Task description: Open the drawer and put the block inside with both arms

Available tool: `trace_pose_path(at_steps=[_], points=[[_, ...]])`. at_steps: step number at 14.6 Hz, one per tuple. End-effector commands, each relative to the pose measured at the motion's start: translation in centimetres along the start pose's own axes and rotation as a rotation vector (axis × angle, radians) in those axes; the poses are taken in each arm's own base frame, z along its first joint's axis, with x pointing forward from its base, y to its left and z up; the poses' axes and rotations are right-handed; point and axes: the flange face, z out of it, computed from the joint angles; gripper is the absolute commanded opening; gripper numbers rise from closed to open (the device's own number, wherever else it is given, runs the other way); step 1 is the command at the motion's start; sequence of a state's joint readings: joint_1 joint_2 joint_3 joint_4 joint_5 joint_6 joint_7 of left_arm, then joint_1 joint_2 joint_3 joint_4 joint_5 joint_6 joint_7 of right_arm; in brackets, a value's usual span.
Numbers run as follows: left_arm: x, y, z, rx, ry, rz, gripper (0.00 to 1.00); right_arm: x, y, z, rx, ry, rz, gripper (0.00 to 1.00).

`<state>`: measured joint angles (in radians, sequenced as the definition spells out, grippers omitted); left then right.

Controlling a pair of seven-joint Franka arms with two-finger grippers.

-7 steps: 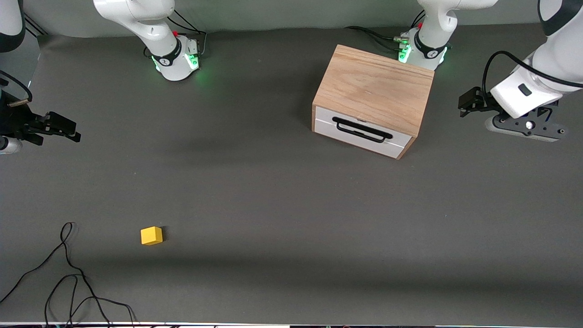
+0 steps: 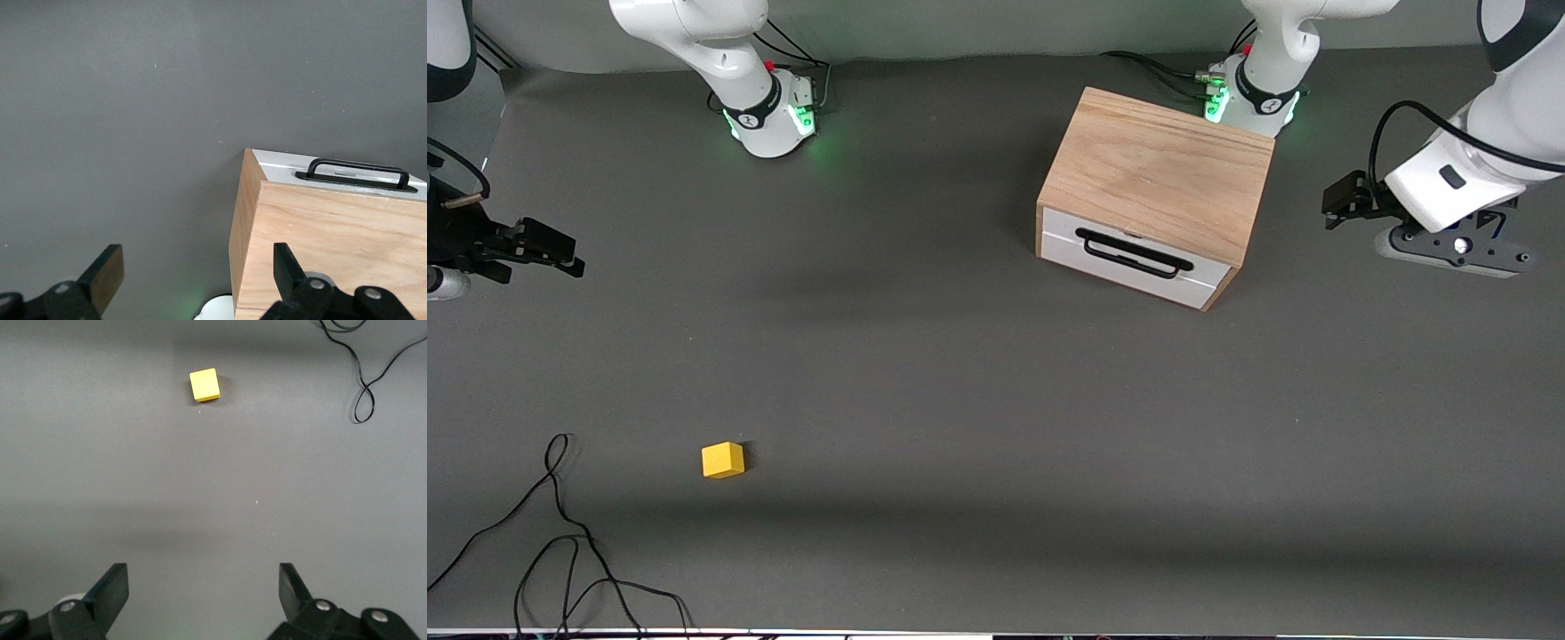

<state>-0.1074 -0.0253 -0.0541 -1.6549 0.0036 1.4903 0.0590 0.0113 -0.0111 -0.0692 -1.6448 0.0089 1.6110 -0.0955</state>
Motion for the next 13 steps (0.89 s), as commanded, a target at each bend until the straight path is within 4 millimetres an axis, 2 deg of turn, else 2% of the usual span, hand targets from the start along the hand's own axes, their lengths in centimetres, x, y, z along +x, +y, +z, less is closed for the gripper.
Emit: trace_pose_path(at_steps=[1, 4, 8, 10, 13], points=[[0.1, 0.1, -0.4, -0.01, 0.005, 0.012, 1.0, 0.3, 0.3, 0.4, -0.023, 0.0, -0.02, 1.0], [0.0, 0.1, -0.2, -0.009, 0.0, 0.012, 1.0, 4.8, 0.7, 2.7, -0.032, 0.018, -0.018, 1.0], [0.1, 0.2, -0.3, -0.01, 0.003, 0.015, 1.0, 10.2, 0.9, 3.5, -0.047, 0.051, -0.019, 1.0], [0.1, 0.2, -0.3, -0.01, 0.003, 0.014, 1.0, 11.7, 0.7, 4.6, -0.045, 0.048, -0.023, 1.0], [0.1, 0.2, -0.2, -0.01, 0.0, 0.015, 1.0, 12.6, 0.3, 7.3, -0.038, 0.011, -0.029, 1.0]])
